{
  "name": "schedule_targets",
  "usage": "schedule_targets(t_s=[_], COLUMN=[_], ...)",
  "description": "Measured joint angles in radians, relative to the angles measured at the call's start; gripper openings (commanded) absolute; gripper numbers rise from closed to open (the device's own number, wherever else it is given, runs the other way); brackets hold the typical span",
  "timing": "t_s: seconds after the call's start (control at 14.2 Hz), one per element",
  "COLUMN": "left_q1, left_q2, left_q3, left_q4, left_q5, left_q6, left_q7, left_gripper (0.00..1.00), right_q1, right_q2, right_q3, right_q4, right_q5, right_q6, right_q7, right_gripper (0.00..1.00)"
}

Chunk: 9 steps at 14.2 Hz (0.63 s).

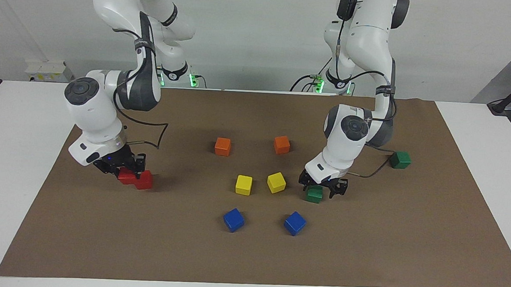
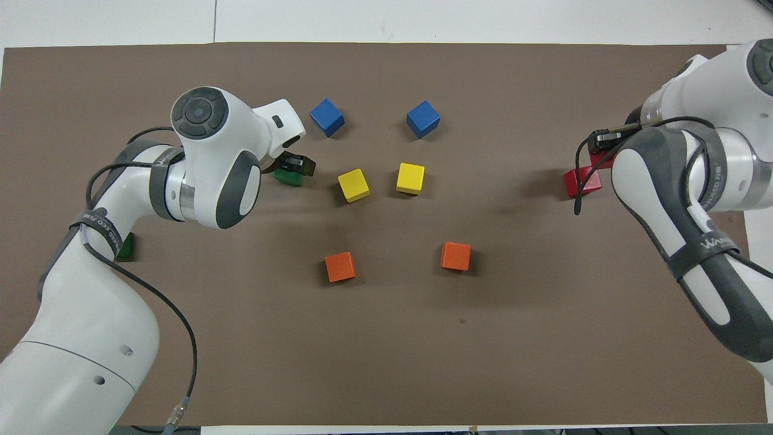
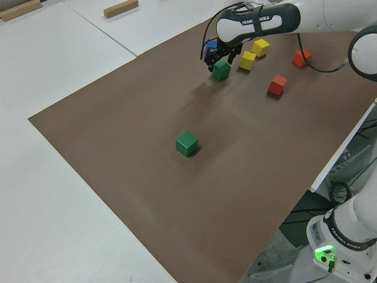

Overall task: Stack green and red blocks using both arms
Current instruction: 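Lift the second green with the left gripper while the right gripper carries red, then stack red on red with the right gripper while the left gripper carries green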

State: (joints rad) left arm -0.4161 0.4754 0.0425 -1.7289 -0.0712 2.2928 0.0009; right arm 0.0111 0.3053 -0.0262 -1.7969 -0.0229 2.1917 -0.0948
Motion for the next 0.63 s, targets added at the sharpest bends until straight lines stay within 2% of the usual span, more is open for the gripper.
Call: schedule_targets(t_s=[0.21,0.28,0.35,0.42,0.49,0.63], left_q1=[-0.003,-0.003,-0.003,-0.003,-0.003,-0.004], left_q2=[0.004,0.004,0.004,0.004,0.004,0.004], left_q3=[0.001,0.001,0.002,0.003,0.003,0.003], left_q4=[-0.010,-0.010,-0.010,-0.011,-0.012,-0.012], left_q5=[0.000,0.000,0.000,0.000,0.000,0.000], left_q6=[0.010,0.011,0.011,0.011,0.011,-0.001], left_q7=[-0.003,-0.003,-0.003,-0.003,-0.003,-0.003], left_gripper=[1.00,0.89,0.72,0.41,0.02,0.00], right_q1=[0.003,0.007,0.010,0.010,0.010,0.010], right_q2=[-0.010,-0.015,-0.020,-0.023,-0.024,-0.024], right_q3=[0.007,0.009,0.011,0.014,0.015,0.015], right_q4=[-0.023,-0.026,-0.033,-0.041,-0.047,-0.056], right_q5=[0.000,0.000,0.000,0.000,0.000,0.000], right_q6=[0.016,0.015,0.015,0.015,0.015,0.017], right_q7=[-0.004,-0.004,-0.005,-0.008,-0.012,-0.015], right_gripper=[0.00,0.00,0.00,0.00,0.00,0.00])
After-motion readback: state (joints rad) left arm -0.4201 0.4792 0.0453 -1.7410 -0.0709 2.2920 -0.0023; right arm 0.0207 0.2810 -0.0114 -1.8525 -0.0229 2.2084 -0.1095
